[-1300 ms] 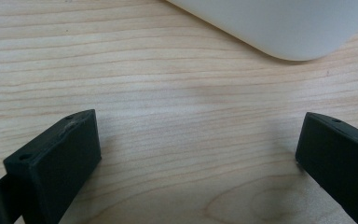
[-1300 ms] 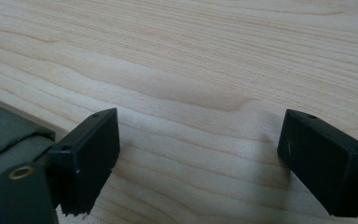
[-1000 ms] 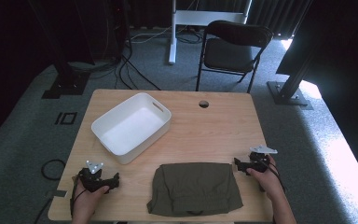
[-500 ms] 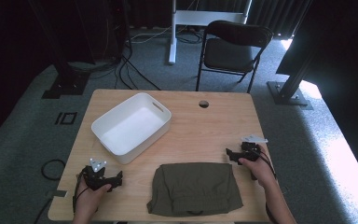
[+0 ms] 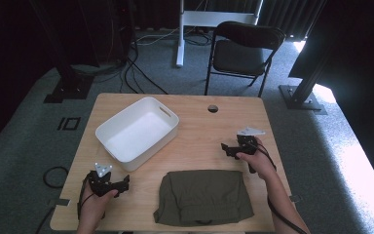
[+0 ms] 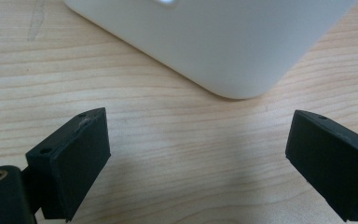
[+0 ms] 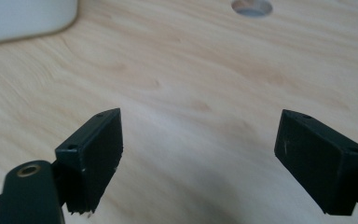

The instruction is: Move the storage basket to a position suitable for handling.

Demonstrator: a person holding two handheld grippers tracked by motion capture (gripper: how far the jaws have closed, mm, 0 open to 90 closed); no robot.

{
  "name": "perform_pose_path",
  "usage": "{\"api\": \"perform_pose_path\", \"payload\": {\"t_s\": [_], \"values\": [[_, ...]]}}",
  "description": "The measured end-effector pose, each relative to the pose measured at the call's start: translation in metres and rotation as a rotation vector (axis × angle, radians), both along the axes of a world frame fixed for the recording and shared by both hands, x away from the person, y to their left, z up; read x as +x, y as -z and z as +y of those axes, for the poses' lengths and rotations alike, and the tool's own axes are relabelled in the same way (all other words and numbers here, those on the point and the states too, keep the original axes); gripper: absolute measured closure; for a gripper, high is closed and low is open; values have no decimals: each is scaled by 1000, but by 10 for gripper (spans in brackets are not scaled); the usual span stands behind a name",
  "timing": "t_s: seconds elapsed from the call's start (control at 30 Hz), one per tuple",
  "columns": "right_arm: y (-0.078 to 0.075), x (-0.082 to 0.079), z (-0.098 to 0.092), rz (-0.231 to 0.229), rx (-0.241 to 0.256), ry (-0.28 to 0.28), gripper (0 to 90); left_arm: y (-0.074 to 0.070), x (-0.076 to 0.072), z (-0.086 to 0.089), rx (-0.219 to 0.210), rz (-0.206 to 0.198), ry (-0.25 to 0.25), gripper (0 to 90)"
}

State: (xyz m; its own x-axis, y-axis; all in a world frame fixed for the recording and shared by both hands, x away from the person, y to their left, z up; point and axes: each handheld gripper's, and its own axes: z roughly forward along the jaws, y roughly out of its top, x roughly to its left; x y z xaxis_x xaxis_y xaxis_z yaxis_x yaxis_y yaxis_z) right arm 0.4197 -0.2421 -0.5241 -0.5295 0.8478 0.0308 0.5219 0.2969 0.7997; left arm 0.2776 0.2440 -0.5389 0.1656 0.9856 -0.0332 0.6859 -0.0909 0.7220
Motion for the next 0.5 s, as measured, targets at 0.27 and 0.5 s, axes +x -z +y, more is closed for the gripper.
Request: {"api": "perform_pose_path", "payload": {"t_s": [0.27,0.5], "values": [[-12,20,30,-19,23,-48,166,-6,0,2,-11,-17,-10,72],[-25,36,61,-32,49,-95,187,-14,1,7,-28,-35,-25,72]]}}
